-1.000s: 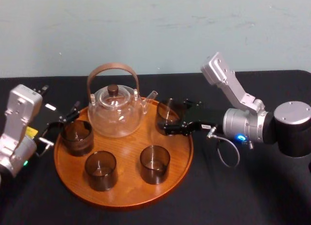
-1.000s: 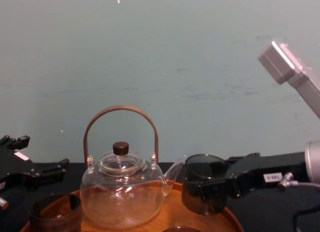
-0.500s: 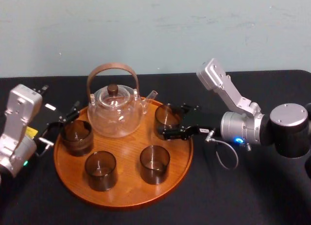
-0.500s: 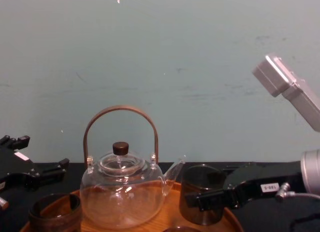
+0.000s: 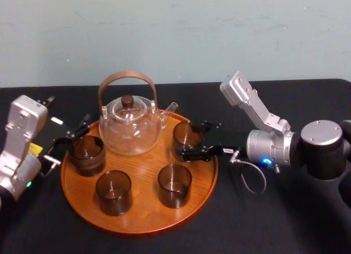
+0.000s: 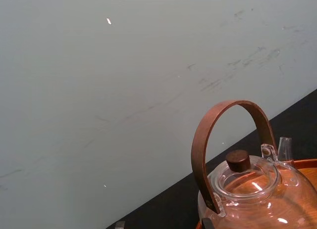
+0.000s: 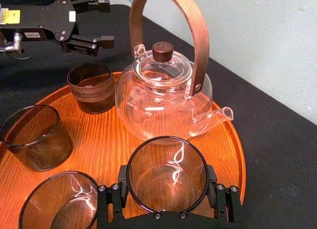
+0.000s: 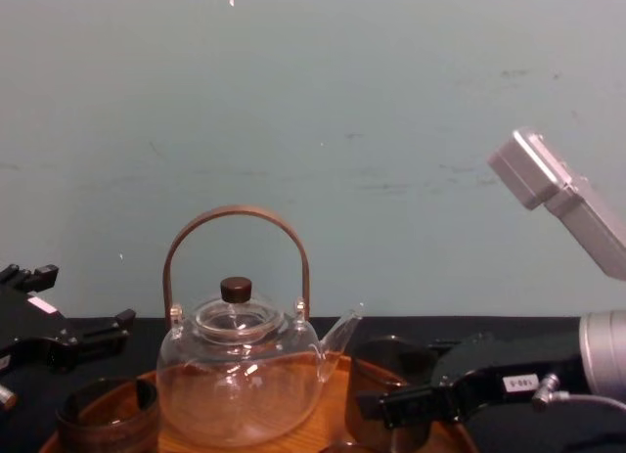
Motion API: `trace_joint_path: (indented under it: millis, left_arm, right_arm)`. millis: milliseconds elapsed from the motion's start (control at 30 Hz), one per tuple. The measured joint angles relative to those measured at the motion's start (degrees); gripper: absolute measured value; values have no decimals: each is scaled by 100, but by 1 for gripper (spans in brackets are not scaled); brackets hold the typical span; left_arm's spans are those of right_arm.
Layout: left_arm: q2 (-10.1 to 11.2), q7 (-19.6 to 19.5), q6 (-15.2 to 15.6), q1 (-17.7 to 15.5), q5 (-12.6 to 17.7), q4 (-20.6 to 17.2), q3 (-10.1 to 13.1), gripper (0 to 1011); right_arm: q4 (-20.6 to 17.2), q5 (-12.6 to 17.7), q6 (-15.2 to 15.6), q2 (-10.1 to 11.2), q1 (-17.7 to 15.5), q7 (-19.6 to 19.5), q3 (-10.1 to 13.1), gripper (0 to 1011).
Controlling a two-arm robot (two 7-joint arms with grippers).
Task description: Pick up the glass from the table and place it on the tray.
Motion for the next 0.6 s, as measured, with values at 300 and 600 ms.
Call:
trace_joint_path:
  millis: [300, 600]
  left_arm:
    - [0, 0, 0, 0, 0, 0, 0, 1001]
    - [0, 0, 0, 0, 0, 0, 0, 1001]
  right_arm:
    - [137, 9, -9, -47, 23, 6, -24, 904]
    - [222, 5, -8, -82, 33, -6, -33, 905]
